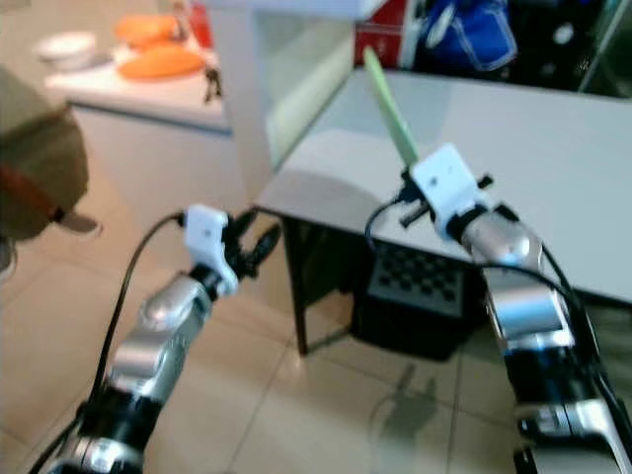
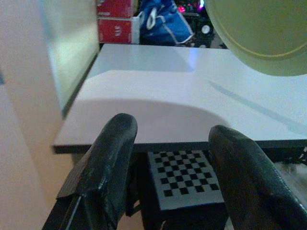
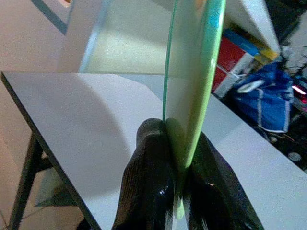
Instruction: Setting the table
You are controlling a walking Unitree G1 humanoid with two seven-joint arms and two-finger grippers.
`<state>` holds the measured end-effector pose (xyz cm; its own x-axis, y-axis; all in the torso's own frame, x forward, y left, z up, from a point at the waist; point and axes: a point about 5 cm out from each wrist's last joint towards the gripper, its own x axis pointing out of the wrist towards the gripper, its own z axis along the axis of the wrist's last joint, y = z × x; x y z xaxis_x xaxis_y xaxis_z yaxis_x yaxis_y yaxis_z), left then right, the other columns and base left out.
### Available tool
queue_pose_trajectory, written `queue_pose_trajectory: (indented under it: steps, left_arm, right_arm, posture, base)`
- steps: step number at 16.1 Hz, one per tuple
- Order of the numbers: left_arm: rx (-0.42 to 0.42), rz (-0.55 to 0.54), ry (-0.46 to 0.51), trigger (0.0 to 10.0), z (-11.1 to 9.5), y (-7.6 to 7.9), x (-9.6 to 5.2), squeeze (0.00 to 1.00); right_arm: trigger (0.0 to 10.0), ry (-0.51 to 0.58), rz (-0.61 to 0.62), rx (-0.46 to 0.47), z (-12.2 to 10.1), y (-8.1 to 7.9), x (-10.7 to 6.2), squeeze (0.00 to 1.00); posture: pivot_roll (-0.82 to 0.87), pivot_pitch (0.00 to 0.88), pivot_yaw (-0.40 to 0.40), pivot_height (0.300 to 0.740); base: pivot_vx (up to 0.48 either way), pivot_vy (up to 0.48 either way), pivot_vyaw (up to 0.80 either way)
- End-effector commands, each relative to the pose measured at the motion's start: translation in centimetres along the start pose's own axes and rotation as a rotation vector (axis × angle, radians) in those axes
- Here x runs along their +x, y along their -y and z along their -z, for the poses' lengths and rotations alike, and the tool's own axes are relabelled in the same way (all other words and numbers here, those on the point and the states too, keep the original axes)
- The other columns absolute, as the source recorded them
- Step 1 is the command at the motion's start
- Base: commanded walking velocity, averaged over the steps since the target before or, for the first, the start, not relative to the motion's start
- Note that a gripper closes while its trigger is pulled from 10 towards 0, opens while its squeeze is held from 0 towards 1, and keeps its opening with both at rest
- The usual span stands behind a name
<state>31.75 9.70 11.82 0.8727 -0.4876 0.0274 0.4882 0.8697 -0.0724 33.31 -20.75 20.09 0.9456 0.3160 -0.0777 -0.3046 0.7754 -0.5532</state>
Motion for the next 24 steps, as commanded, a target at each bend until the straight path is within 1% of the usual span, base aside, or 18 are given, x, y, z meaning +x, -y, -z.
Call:
queue_pose_trajectory:
  steps: [1, 2, 6, 7, 9, 11, 12, 13, 14, 15, 16, 17, 18, 19, 20, 21, 22, 24]
  left_arm:
    - [0.004, -0.011, 0.007, 10.0, -0.4, -0.9, -0.1, 0.0]
    - [0.009, -0.01, 0.01, 10.0, -0.4, -0.8, -0.1, 0.0]
    - [-0.004, 0.004, 0.022, 10.0, -0.7, -0.7, 0.0, 0.0]
    - [0.043, 0.009, 0.013, 10.0, -0.9, -0.7, 0.0, 0.0]
    - [0.074, 0.035, 0.021, 10.0, -1.6, -0.6, 0.1, 0.0]
    - [0.083, 0.073, 0.04, 10.0, -3.0, -1.1, 0.2, 0.0]
    - [0.079, 0.081, 0.028, 10.0, -3.4, -1.6, 0.4, 0.0]
    - [0.089, 0.038, 0.023, 10.0, -4.2, -3.6, 0.7, 0.0]
    - [0.051, 0.005, 0.013, 10.0, -3.6, -4.0, 0.5, 0.0]
    - [-0.006, -0.014, -0.009, 10.0, -2.6, -4.0, 0.1, 0.0]
    - [-0.027, -0.025, -0.019, 10.0, -2.0, -3.9, -0.3, 0.0]
    - [-0.053, -0.046, -0.032, 10.0, -1.3, -4.0, -0.9, 0.0]
    - [-0.067, -0.054, -0.038, 10.0, -1.0, -4.1, -1.2, 0.0]
    - [-0.077, -0.069, -0.041, 10.0, -0.7, -4.3, -1.6, 0.0]
    - [-0.077, -0.09, -0.051, 10.0, -0.1, -4.5, -2.2, 0.0]
    - [-0.071, -0.096, -0.063, 10.0, 0.3, -4.5, -2.4, 0.0]
    - [-0.053, -0.089, -0.081, 10.0, 0.8, -4.2, -2.4, 0.0]
    - [-0.051, -0.063, -0.076, 10.0, 0.6, -3.5, -1.9, 0.0]
  right_arm:
    - [10.0, 0.071, 0.024, -0.02, -1.7, 0.5, 0.1, 0.0]
    - [10.0, 0.071, 0.023, -0.021, -1.7, 0.5, 0.0, 0.0]
    - [10.0, 0.07, 0.016, -0.025, -1.7, 0.5, 0.1, 0.0]
    - [10.0, 0.068, 0.014, -0.028, -1.6, 0.5, 0.1, 0.0]
    - [10.0, 0.065, 0.011, -0.03, -1.6, 0.5, 0.0, 0.0]
    - [10.0, 0.063, 0.009, -0.032, -1.5, 0.5, 0.1, 0.0]
    - [10.0, 0.064, 0.008, -0.033, -1.5, 0.4, 0.2, 0.0]
    - [10.0, 0.074, 0.006, 0.004, -1.5, 0.2, 0.2, 0.0]
    - [10.0, 0.086, -0.031, 0.184, -1.0, -0.4, -0.2, 0.0]
    - [10.0, 0.073, -0.062, 0.359, 0.9, -1.4, -1.1, 0.0]
    - [10.0, 0.048, -0.061, 0.441, 2.5, -2.0, -1.8, 0.0]
    - [10.0, 0.013, -0.069, 0.533, 4.9, -3.5, -3.0, 0.0]
    - [10.0, -0.003, -0.054, 0.572, 5.8, -4.0, -3.5, 0.0]
    - [10.0, -0.027, -0.047, 0.613, 7.1, -5.2, -4.7, 0.0]
    - [10.0, -0.067, -0.038, 0.664, 8.4, -7.0, -6.4, 0.0]
    - [10.0, -0.067, -0.038, 0.672, 8.5, -7.6, -7.1, 0.0]
    - [10.0, -0.043, -0.039, 0.669, 8.0, -7.9, -7.5, 0.0]
    - [10.0, 0.005, -0.034, 0.632, 7.1, -6.9, -7.1, 0.0]
  posture:
    - [-0.06, 0.0, 0.068, 0.74]
    - [-0.06, 0.0, 0.068, 0.74]
    - [-0.06, 0.0, 0.064, 0.74]
    - [-0.06, 0.0, 0.064, 0.74]
    - [-0.05, 0.0, 0.063, 0.74]
    - [-0.04, 0.0, 0.063, 0.74]
    - [-0.04, 0.0, 0.063, 0.74]
    - [-0.04, 0.0, 0.065, 0.74]
    - [-0.05, 0.0, 0.059, 0.74]
    - [-0.05, 0.0, 0.052, 0.74]
    - [-0.05, 0.0, 0.046, 0.74]
    - [-0.04, 0.0, 0.039, 0.74]
    - [-0.04, 0.0, 0.039, 0.74]
    - [-0.04, 0.0, 0.038, 0.74]
    - [-0.04, 0.0, 0.042, 0.74]
    - [-0.05, 0.0, 0.051, 0.74]
    - [-0.06, 0.0, 0.052, 0.74]
    - [-0.07, 0.0, 0.057, 0.74]
  base:
    - [0.0, 0.0, 0.0]
    - [0.0, 0.0, 0.0]
    - [0.48, 0.0, 0.0]
    - [0.0, 0.0, 0.0]
    - [0.0, 0.0, 0.0]
    - [0.0, 0.0, 0.0]
    - [0.0, 0.0, 0.0]
    - [0.0, 0.0, 0.0]
    - [0.0, 0.0, 0.0]
    - [0.0, 0.0, 0.0]
    - [0.0, 0.0, 0.0]
    - [0.0, 0.0, 0.0]
    - [0.0, 0.0, 0.0]
    - [0.0, 0.0, 0.0]
    - [0.0, 0.0, 0.0]
    - [0.0, 0.0, 0.0]
    - [0.0, 0.0, 0.0]
    - [0.0, 0.0, 0.0]
